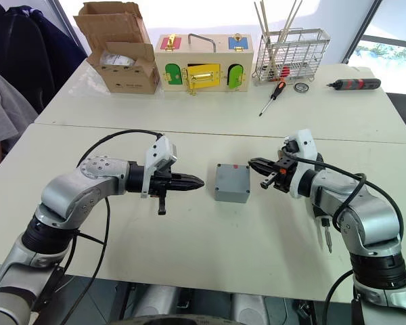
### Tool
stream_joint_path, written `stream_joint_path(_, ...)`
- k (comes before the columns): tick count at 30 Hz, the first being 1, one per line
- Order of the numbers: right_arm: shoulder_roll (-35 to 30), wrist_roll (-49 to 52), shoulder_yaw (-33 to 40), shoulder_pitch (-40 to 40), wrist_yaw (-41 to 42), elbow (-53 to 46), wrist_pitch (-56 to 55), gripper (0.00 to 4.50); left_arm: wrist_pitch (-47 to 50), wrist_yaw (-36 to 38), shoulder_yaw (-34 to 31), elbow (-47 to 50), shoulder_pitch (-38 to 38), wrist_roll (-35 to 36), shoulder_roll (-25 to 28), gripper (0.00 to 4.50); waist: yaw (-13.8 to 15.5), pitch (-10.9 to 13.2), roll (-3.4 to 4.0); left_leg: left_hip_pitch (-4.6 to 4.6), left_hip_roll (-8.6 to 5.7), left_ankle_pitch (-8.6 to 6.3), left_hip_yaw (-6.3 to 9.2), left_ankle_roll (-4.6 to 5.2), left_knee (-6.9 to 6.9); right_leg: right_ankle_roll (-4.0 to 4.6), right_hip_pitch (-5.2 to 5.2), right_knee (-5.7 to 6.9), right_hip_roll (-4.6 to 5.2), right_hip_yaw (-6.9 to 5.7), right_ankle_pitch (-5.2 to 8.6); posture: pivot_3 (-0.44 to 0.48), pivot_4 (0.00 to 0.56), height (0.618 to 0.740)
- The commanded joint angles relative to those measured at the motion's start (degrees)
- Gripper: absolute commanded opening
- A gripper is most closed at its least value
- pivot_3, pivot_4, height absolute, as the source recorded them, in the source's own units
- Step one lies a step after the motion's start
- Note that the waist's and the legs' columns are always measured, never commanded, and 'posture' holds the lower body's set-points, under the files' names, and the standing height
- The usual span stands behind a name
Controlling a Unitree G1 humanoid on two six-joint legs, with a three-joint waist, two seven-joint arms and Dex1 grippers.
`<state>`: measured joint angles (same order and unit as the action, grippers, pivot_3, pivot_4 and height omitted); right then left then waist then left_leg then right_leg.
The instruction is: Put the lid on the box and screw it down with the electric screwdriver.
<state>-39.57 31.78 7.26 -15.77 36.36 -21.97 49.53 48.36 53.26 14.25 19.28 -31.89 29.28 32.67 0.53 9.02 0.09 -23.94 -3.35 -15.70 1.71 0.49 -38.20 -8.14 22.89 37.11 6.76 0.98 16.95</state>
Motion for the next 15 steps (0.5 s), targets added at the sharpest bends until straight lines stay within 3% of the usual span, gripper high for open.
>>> stream_joint_path(1, -0.1, -0.3, -0.2, -0.1, 0.4, -0.2, -1.3, 0.05, -0.2, -0.3, -1.3, 1.4, -0.8, 0.7, -0.1, 0.00, 0.0, 0.0, 0.00, 0.00, 0.00, 0.00, 0.00, 0.00, 0.00, 0.00, 0.00, 0.00, 0.00, 0.00, 0.00, 0.000, 0.150, 0.739)
stream_joint_path(13, 0.0, -2.5, -2.0, -0.2, 0.7, 1.6, -3.6, 0.05, 0.0, -1.1, -1.5, 1.3, -0.9, 1.0, -0.2, 0.00, 0.0, 0.0, 0.00, 0.00, 0.00, 0.00, 0.00, 0.00, 0.00, 0.00, 0.00, 0.00, 0.00, 0.00, 0.00, 0.000, 0.150, 0.739)
stream_joint_path(15, -0.3, -3.1, -2.1, -0.4, 0.8, 1.9, -4.1, 0.61, 0.1, -1.2, -1.9, 1.2, -1.0, 1.3, -0.3, 0.00, 0.0, 0.0, 0.00, 0.00, 0.00, 0.00, 0.00, 0.00, 0.00, 0.00, 0.00, 0.00, 0.00, 0.00, 0.00, 0.000, 0.150, 0.739)
